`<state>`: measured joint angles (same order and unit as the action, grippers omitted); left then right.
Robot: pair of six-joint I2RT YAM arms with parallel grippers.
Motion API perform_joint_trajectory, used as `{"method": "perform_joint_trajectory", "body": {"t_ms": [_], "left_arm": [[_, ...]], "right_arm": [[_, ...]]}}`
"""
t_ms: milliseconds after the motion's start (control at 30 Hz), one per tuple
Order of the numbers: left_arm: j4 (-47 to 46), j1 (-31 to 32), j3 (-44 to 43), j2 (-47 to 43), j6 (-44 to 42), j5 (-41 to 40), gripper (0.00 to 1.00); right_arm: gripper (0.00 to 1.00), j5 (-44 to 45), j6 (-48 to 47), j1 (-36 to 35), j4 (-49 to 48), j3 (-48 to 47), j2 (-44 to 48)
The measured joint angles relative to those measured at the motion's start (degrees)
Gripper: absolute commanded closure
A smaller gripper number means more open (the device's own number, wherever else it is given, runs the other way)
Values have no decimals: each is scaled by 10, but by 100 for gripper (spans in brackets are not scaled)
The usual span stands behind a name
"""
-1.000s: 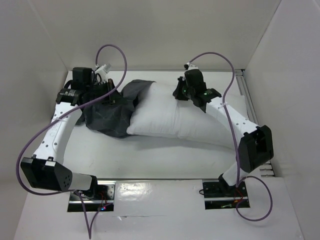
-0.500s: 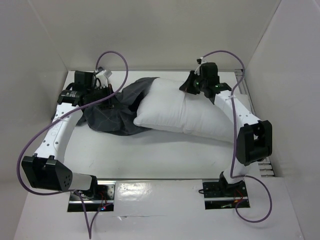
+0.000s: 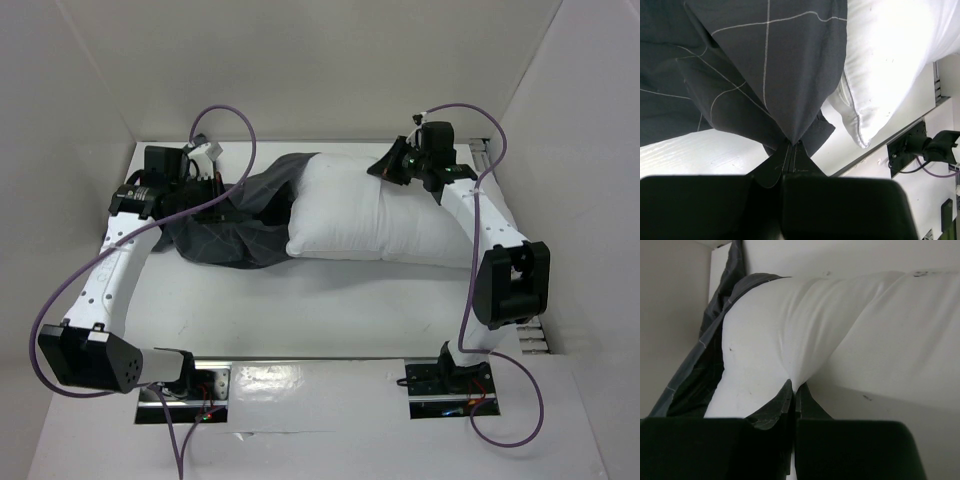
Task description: Put the pillow into the pillowcase
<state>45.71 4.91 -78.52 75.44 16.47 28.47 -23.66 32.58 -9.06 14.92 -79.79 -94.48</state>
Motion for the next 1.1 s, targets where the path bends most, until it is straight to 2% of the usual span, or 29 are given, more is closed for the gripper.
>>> {"method": "perform_joint_trajectory", "body": {"t_ms": [267, 300, 333, 400, 433, 500, 567, 733, 867, 967, 1100], "left_arm": [[3, 12, 31, -30, -11, 50, 100], [0, 16, 31, -30, -11, 57, 100], [-4, 21, 31, -30, -10, 63, 100], [-12, 31, 32, -28, -4, 72, 100], [-16, 36, 32, -25, 1, 75, 100], [-20, 44, 31, -14, 5, 78, 100], [-26, 49, 27, 7, 12, 80, 100], [-41, 51, 12, 41, 24, 79, 100], [-52, 53, 12, 42, 35, 75, 100], [-59, 54, 12, 42, 35, 70, 100], [-65, 53, 16, 42, 37, 62, 100]], "right_arm": [[100, -16, 44, 4, -44, 15, -8], [96, -12, 44, -1, -47, 16, -13], [77, -9, 42, -7, -48, 16, -19], [47, -1, 33, -21, -47, 15, -32], [25, 8, 25, -31, -45, 15, -34], [10, 28, 1, -54, -37, 15, -31], [0, 71, -33, -87, -26, 13, -13], [0, 189, -108, -183, 12, 35, 90], [0, 262, -165, -289, 22, 78, 186], [0, 316, -203, -384, 22, 110, 203], [0, 378, -248, -490, 19, 169, 171]]}}
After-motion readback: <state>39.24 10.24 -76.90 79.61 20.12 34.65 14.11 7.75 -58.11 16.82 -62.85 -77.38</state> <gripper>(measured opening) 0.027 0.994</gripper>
